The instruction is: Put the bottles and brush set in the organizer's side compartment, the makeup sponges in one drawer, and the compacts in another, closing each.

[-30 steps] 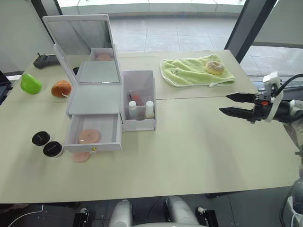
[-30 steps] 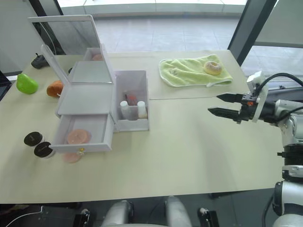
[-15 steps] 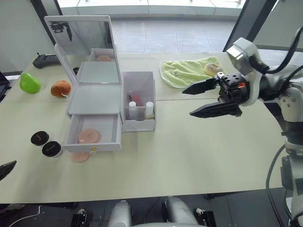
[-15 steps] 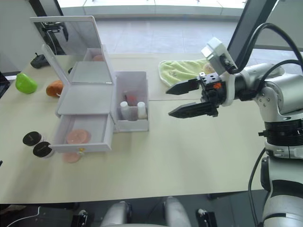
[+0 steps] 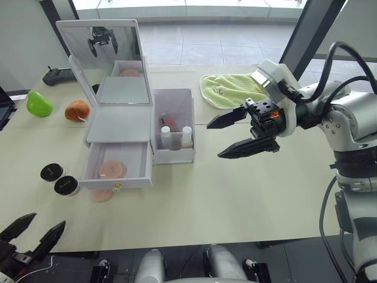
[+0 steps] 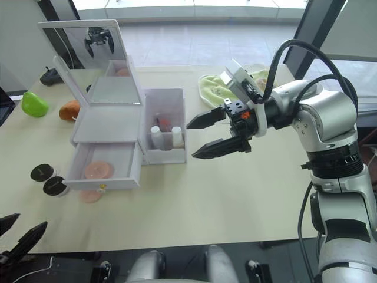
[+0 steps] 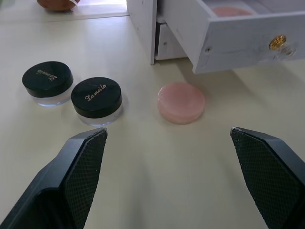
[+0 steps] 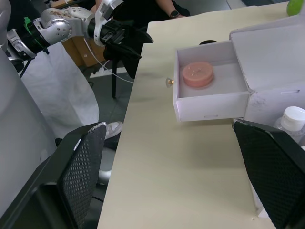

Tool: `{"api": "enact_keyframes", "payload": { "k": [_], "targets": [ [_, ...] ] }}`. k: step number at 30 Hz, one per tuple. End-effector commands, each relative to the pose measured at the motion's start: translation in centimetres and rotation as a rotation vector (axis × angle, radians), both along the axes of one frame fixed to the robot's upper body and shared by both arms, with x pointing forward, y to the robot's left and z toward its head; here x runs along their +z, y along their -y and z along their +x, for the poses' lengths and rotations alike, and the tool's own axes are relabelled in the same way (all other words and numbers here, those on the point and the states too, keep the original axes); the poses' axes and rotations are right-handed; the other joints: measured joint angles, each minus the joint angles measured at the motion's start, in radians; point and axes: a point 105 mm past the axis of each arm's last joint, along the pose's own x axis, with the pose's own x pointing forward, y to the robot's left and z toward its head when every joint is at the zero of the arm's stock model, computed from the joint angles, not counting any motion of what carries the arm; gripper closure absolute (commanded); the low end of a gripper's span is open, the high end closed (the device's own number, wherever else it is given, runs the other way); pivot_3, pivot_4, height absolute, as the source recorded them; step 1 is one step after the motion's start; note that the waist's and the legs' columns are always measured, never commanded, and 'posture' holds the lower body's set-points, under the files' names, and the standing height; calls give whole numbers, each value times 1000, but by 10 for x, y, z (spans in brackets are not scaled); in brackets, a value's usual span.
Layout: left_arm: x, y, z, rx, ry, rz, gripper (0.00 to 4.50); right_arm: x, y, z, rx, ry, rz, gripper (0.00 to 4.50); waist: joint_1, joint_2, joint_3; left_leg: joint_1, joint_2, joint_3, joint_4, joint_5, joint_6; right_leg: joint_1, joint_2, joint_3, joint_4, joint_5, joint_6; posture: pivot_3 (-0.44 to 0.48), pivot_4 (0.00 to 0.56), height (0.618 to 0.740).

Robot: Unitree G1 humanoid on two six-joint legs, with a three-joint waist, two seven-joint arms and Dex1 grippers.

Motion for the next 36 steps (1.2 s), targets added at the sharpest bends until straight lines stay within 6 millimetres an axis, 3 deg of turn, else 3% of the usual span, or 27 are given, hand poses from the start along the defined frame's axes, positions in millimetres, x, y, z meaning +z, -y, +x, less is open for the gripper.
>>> {"api": "enact_keyframes", "payload": {
  "k": [1,9,25,28,31,36],
  "targets": [
    [-13,11,17,-21,26,62,36,7,0,-6,15,49,4,0,1,1,0,0,0,0,0,0,0,0,0,0,0,0,0,0,150,740],
    [-40,25,62,-37,17,26,36,14,0,10,-39,61,-4,0,-1,0,-1,0,0,0,0,0,0,6,1,1,1,4,-2,0,150,740],
    [-58,45,104,-81,-15,39,36,10,3,23,-133,101,-14,0,2,1,-1,0,0,0,1,-1,1,6,1,0,1,8,1,0,150,740],
    [-60,44,104,-94,-36,31,593,9,2,24,-136,101,-14,0,1,2,-1,0,0,0,1,0,1,6,1,0,1,8,1,0,150,740],
    [-62,43,100,-101,-55,33,1483,10,4,21,-135,103,-9,0,1,2,-1,0,0,0,0,-1,1,6,1,1,1,8,1,0,150,740],
    [-61,42,95,-102,-67,43,1507,13,5,19,-129,108,-3,0,0,3,-1,0,0,0,0,-1,1,6,1,0,1,8,1,0,150,740]
  ]
}}
